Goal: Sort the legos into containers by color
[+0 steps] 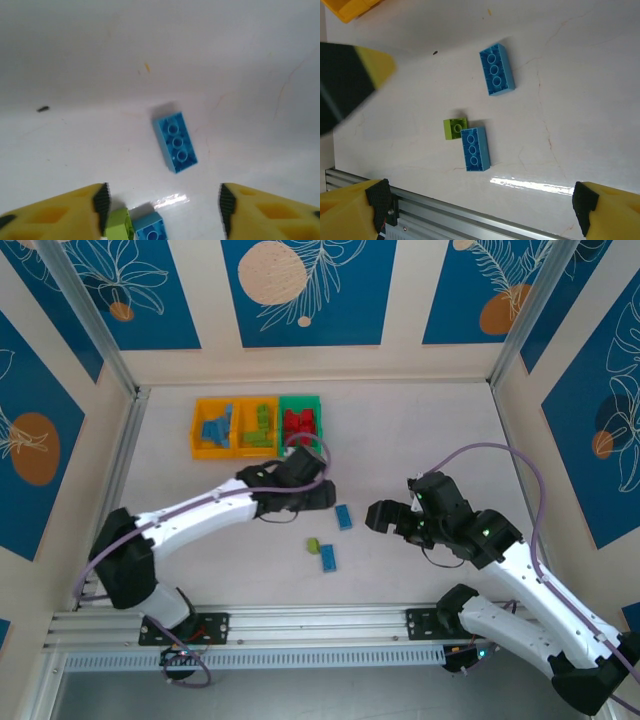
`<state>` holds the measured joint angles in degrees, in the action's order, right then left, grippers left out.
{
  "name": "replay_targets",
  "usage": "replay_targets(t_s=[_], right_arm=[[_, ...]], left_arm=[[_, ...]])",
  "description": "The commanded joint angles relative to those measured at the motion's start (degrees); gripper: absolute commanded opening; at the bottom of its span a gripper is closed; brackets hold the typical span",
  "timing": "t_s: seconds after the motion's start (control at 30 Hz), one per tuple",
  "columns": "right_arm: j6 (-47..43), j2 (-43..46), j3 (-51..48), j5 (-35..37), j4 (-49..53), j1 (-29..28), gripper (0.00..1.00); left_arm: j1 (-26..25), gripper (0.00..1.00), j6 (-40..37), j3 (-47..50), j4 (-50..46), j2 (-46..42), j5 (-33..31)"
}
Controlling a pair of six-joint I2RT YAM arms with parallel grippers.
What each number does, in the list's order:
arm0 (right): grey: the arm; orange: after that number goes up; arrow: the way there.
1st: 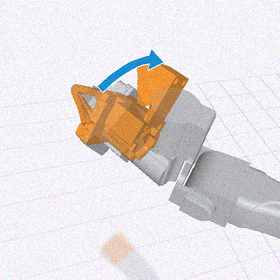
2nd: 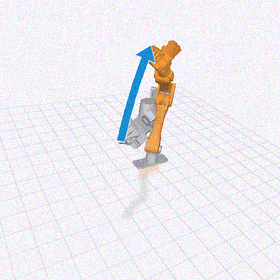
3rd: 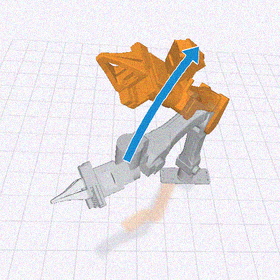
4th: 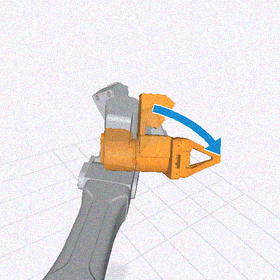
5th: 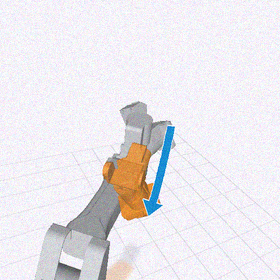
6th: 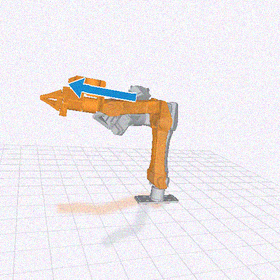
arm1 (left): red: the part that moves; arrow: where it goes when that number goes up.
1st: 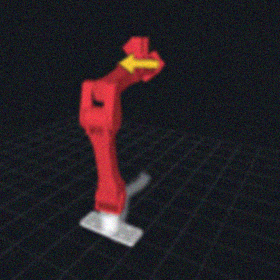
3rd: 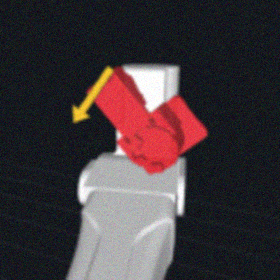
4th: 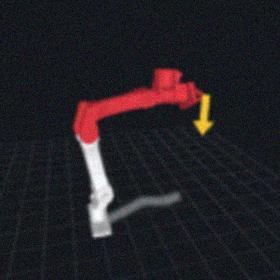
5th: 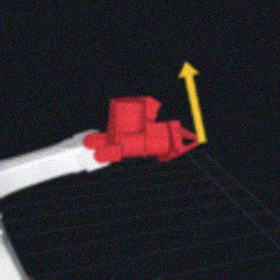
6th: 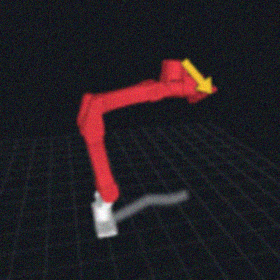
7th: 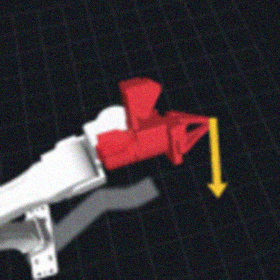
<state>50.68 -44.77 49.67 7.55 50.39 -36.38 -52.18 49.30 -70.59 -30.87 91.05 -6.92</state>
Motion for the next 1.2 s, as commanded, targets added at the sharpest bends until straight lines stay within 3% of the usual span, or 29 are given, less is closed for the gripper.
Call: replay_targets(t_s=[0.0,0.1,0.27,0.5,0.6,0.73,0.9,1.07,1.17], right_arm=[[1.44,1.18,-0.79,0.28,1.28,0.25,0.96],[1.62,1.94,-0.82,0.36,2.05,0.26,0.96],[1.86,3.86,-0.95,1.17,3.6,0.32,0.96],[2.53,6.17,-1.44,1.85,4.72,0.43,0.96],[2.44,6.1,-1.32,1.73,4.63,0.43,0.96],[1.16,5.89,-1.47,0.99,4.11,0.43,0.96],[-1.69,4.57,-1.79,-4.35,1.73,0.44,0.96],[-1.15,4.32,-1.38,-4.56,0.79,0.35,0.96],[-1.11,4.3,-1.38,-3.64,1.31,0.43,0.96]], left_arm=[[-1.19,0.75,4.13,-2.53,1.68,5.21,-1.15],[-1.51,0.86,2.46,-5.97,1.42,11.24,2.46],[-2.56,0.88,-0.29,-13.31,-2.62,20.48,3.31],[-2.66,0.77,-1.96,-16.38,-4.15,27.87,3.22],[-2.66,0.64,-3.2,-17.1,-5.91,29.62,3.53],[-2.61,0.43,-3.44,-14.42,-5.0,27.96,2.65],[-1.35,0.26,-3.4,-9.99,-2.97,23.28,2.48],[3.07,0.22,-5.44,-6.09,-3.4,13.94,-0.25],[9.27,0.22,-8.2,-4.71,-4.66,6.57,-3.62]])
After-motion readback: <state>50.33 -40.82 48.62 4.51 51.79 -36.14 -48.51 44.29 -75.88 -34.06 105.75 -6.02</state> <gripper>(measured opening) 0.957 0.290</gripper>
